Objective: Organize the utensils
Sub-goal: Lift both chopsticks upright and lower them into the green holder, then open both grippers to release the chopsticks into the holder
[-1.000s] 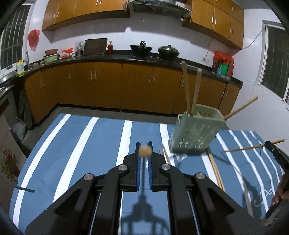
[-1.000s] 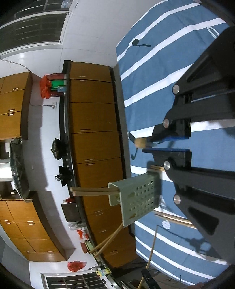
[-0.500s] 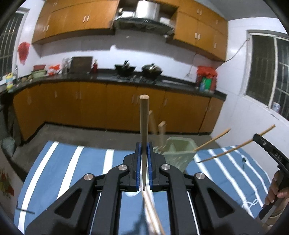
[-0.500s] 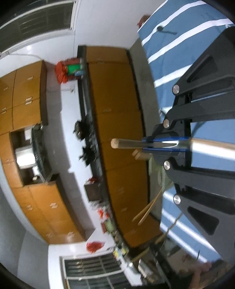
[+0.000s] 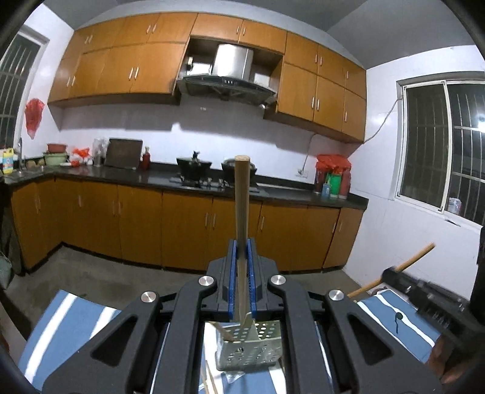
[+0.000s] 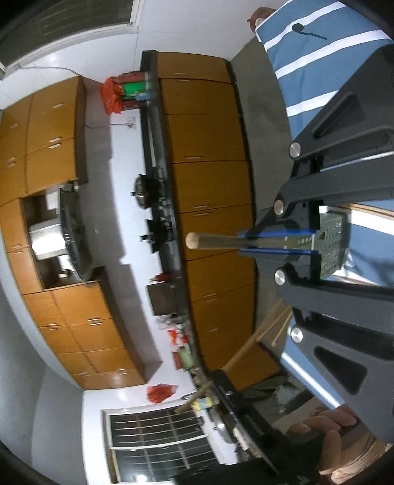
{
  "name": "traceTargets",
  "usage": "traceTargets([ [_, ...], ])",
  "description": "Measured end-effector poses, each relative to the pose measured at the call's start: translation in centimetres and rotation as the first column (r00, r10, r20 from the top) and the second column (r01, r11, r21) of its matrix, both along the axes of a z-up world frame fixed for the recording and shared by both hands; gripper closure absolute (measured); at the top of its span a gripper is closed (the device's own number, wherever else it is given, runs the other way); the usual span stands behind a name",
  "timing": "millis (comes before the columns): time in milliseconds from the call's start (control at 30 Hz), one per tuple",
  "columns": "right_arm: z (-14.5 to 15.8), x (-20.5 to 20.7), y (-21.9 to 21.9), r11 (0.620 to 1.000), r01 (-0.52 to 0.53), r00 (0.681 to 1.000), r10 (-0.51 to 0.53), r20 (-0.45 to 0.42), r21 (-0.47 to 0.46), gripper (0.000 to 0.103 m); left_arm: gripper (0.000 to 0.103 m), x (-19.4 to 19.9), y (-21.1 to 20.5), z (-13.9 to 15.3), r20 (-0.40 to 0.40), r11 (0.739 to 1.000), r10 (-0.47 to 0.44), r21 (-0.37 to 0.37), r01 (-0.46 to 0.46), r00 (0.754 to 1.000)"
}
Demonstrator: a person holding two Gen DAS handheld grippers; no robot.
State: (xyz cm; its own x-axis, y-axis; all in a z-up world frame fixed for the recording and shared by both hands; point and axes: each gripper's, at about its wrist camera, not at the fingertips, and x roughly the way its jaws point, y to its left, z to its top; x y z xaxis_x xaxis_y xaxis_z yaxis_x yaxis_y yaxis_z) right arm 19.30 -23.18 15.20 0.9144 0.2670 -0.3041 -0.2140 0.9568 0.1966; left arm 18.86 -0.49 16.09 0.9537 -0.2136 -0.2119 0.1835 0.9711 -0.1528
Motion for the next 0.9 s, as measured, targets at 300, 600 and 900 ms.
traceTargets([
  [300, -3.9, 3.9, 1.7, 1.000, -0.006, 0.993, 0.003, -0.118, -0.024, 0.094, 0.095, 3.5, -1.3, -4.2, -0.076, 1.000, 0.002, 0.017, -0.001, 0.997],
  [600, -3.2, 1.4, 0.8, 1.000, 0.028, 0.998, -0.029, -0.049, -0.014, 0.081, 0.059, 1.5, 0.6, -3.7, -0.056, 1.000, 0.020, -0.018, -0.021, 0.998],
  [900, -4.5, -3.1, -3.1, 0.988, 0.151, 0.988, -0.152, -0.019, -0.039, 0.073, 0.050, -3.5, 4.1, -3.3, -0.034, 0.995, 0.081, -0.055, -0.083, 0.996],
])
